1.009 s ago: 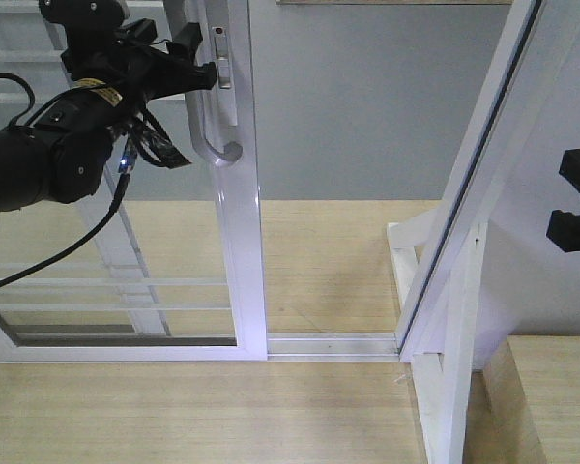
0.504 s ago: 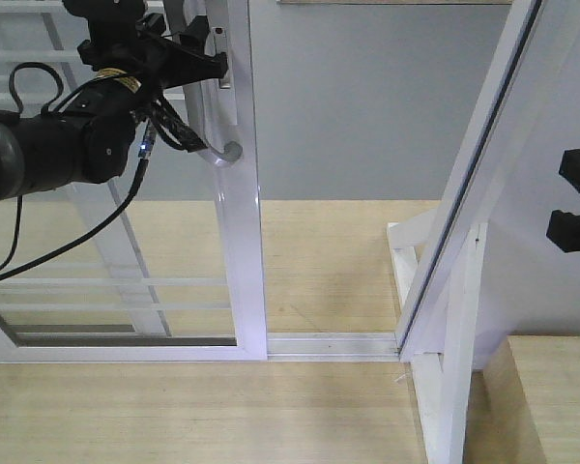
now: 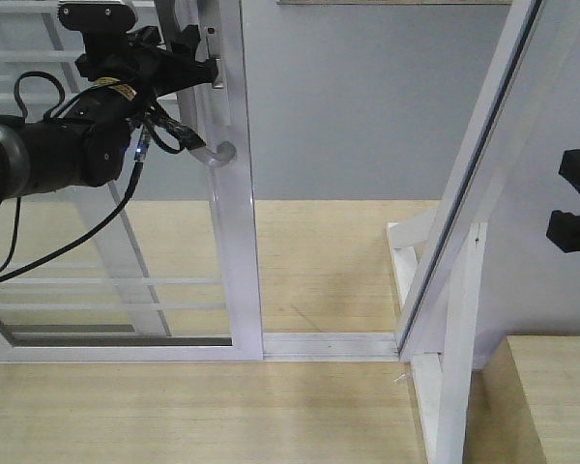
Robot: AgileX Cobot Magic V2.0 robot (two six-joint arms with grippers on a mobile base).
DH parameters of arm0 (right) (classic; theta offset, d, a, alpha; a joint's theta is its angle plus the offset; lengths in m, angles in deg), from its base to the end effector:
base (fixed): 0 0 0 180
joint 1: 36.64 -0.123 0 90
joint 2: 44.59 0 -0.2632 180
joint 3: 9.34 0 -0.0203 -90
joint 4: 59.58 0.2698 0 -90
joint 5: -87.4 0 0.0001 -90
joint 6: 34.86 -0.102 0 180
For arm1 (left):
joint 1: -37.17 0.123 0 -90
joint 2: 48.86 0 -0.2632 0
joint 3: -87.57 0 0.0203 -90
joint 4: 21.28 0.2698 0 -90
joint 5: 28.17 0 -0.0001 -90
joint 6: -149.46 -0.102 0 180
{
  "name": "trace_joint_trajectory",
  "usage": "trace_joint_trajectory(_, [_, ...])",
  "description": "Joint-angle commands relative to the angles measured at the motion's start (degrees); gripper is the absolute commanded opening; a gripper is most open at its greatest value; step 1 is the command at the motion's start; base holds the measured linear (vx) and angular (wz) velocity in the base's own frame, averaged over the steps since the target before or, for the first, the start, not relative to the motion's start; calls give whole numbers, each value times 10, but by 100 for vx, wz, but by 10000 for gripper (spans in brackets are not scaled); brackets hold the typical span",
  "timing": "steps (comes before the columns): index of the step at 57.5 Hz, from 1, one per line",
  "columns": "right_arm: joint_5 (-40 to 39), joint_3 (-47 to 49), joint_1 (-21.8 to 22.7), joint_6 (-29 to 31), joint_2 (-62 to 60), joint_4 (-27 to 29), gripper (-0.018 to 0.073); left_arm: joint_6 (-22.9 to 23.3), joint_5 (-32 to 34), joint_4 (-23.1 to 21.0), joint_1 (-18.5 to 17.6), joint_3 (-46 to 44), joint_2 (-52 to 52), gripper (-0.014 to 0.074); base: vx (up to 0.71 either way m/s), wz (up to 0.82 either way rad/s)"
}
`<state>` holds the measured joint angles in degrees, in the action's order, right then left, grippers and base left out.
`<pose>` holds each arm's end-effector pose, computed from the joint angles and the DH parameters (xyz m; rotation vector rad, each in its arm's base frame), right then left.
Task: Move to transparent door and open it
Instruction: 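Slide the door further open along its track with the left gripper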
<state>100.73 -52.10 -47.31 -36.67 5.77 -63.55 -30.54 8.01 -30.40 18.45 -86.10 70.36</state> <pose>0.1972 0.0355 0.3023 -0.1949 1.8480 0.0896 0.4400 -0.1390 0.2128 0.0815 1.5708 -0.2848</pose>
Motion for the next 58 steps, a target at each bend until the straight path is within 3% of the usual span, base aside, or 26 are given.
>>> trace_joint_trajectory(1, [-45,16,3,3,-3,0,260,4,36,-39,17,-17,-26,433,0,0])
trace_joint_trajectory(19, [-34,16,3,3,-3,0,260,-55,17,-40,19,-17,-27,433,0,0])
trace_joint_trajectory(36, [-33,16,3,3,-3,0,260,-56,-11,-85,50,-17,-30,433,0,0])
trace_joint_trajectory(47, [-33,16,3,3,-3,0,260,-60,-66,-85,70,-17,-44,434,0,0])
trace_joint_trajectory(58, [-33,16,3,3,-3,0,260,-60,-72,-86,89,-17,-45,434,0,0])
